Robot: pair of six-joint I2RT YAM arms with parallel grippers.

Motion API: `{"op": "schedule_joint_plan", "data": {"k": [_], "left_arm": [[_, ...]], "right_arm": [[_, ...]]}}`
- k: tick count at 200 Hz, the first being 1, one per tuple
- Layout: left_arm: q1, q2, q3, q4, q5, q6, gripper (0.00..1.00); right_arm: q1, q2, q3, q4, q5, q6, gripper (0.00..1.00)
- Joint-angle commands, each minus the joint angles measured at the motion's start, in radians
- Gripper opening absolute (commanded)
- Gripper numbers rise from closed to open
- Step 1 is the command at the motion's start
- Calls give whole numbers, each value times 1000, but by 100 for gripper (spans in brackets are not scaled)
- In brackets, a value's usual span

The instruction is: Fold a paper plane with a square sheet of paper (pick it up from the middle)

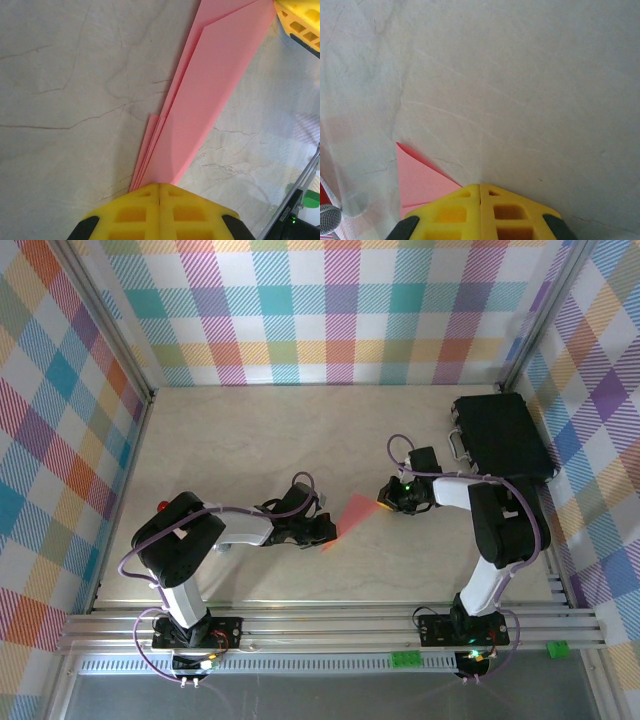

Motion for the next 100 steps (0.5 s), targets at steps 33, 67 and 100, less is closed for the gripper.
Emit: {"op": "schedule_joint_plan", "data": {"k": [33,67,100], "left_arm": [[-13,-54,50,-171,-11,42,10],[0,-137,114,-170,-39,100,32],[47,-213,93,-174,-97,140,52]], "right_arm": [[-40,-166,-6,-69,129,-38,11],[-18,-322,45,-289,127,-74,19],[48,-410,81,-476,183,-37,41]]}}
